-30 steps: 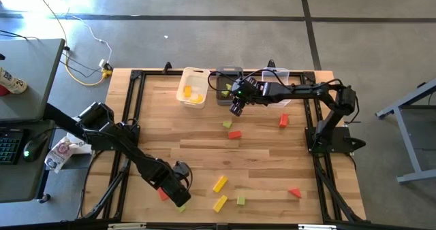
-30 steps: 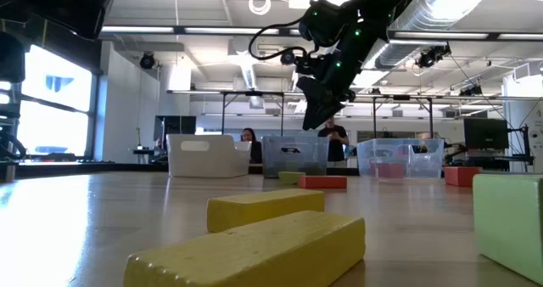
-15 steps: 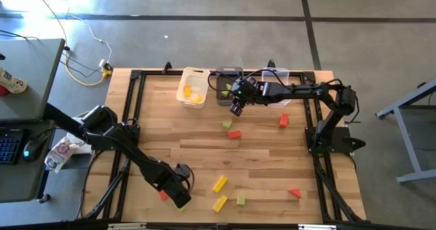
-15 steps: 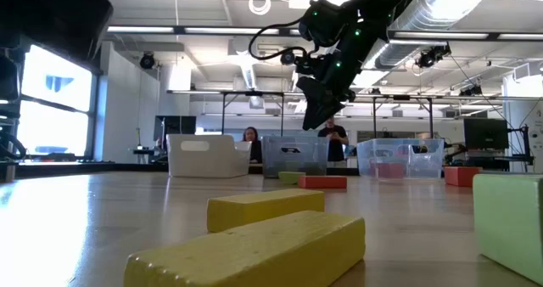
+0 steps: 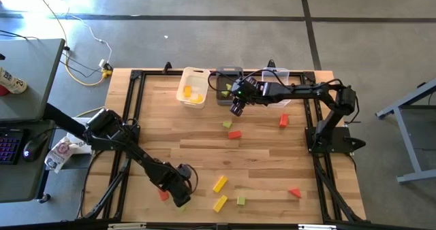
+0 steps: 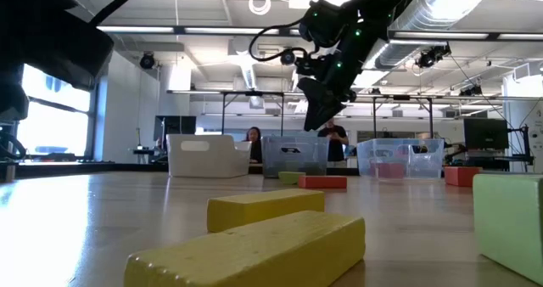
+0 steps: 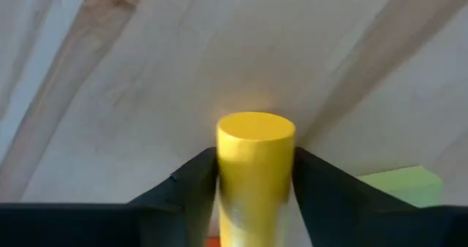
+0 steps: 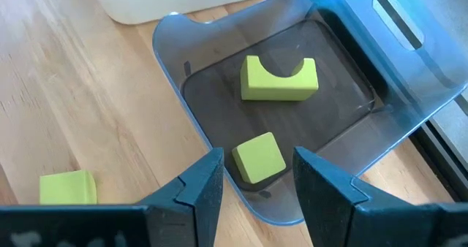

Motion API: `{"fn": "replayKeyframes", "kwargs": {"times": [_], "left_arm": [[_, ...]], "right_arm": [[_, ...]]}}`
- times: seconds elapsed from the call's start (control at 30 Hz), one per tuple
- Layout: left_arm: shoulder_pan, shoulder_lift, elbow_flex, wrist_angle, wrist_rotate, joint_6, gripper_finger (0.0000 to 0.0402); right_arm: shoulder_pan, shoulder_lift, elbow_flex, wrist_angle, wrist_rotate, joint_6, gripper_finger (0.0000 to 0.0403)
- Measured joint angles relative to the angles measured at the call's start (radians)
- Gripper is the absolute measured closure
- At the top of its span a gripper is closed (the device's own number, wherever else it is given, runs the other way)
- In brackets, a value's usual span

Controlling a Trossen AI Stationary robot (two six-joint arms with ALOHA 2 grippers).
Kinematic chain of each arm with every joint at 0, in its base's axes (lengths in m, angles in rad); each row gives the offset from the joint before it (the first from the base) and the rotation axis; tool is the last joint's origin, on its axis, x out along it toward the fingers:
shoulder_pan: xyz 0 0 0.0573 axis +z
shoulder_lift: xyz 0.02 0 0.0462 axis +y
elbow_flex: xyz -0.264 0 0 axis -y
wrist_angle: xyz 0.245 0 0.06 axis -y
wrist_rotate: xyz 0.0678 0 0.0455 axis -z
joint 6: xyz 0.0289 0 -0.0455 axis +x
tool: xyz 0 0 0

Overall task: Sort & place blocks by color
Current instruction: Put the yellow block into the white bin

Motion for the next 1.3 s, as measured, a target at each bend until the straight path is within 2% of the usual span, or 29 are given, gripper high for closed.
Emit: {"fn": "replayKeyframes", "kwargs": {"times": [0.17,0.4,0.67,1.03,1.3], "left_arm": [[0.02,0.0,0.001,-0.002,-0.001,0.048,0.0301],[0.043,-0.005,0.001,-0.006,-0.011,0.105,0.0302],[0.115,-0.054,0.0,-0.079,-0.031,0.203,0.0297],[0.327,-0.165,0.0,-0.166,-0.144,0.447,0.0295],[0.561,-0.292,0.0,-0.156,-0.254,0.642,0.0294]], "right_arm": [[0.0,0.0,0.0,-0.027,0.0,-0.003,0.0254],[0.024,-0.014,0.0,-0.031,0.0,-0.071,0.0254],[0.069,-0.115,0.0,-0.052,0.003,-0.101,0.0254],[0.09,-0.23,0.0,-0.162,-0.007,-0.104,0.0254],[0.092,-0.235,0.0,-0.217,-0.055,-0.103,0.0254]]}}
